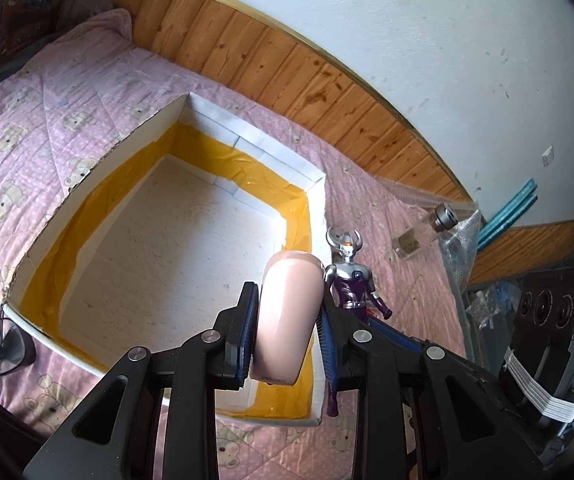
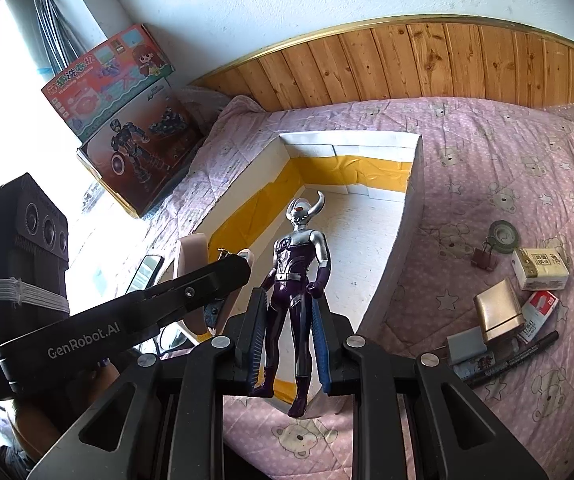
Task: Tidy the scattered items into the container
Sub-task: 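Move both held items over the yellow-lined interior of the white box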
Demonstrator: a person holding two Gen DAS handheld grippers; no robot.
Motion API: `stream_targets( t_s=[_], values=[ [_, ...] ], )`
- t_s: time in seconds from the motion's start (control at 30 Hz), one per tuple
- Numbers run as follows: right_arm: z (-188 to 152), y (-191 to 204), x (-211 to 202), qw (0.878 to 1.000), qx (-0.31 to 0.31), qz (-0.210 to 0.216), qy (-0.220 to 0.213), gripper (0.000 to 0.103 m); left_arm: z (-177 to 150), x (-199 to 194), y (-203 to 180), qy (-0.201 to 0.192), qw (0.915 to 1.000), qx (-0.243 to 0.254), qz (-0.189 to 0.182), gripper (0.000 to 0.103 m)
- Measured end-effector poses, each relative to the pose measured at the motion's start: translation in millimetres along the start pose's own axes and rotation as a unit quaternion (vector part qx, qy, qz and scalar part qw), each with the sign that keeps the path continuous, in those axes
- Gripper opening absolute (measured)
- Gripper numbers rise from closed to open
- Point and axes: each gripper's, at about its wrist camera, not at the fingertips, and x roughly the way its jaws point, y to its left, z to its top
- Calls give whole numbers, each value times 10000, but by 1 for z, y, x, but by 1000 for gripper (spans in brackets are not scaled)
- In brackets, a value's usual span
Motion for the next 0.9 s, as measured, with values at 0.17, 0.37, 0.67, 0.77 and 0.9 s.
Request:
stream_targets(
  t_s=[0.17, 0.37, 0.67, 0.77, 0.9],
  values=[
    [8, -1, 10, 10000, -24, 11, 36, 23, 11, 7, 3, 16, 10000, 5, 52, 29],
    [21, -6, 21, 9999, -35, 39, 101, 23, 26, 15, 5, 61, 9999, 12, 140, 29],
    [39, -16, 35, 9997, -4, 62, 224, 23, 44, 30, 7, 195, 9994, -13, 269, 29],
    [44, -17, 41, 9996, -45, 59, 281, 23, 50, 35, 8, 245, 9992, -8, 303, 29],
    [49, -17, 48, 9994, -95, 50, 341, 23, 61, 41, 10, 278, 9989, -9, 370, 29]
  ],
)
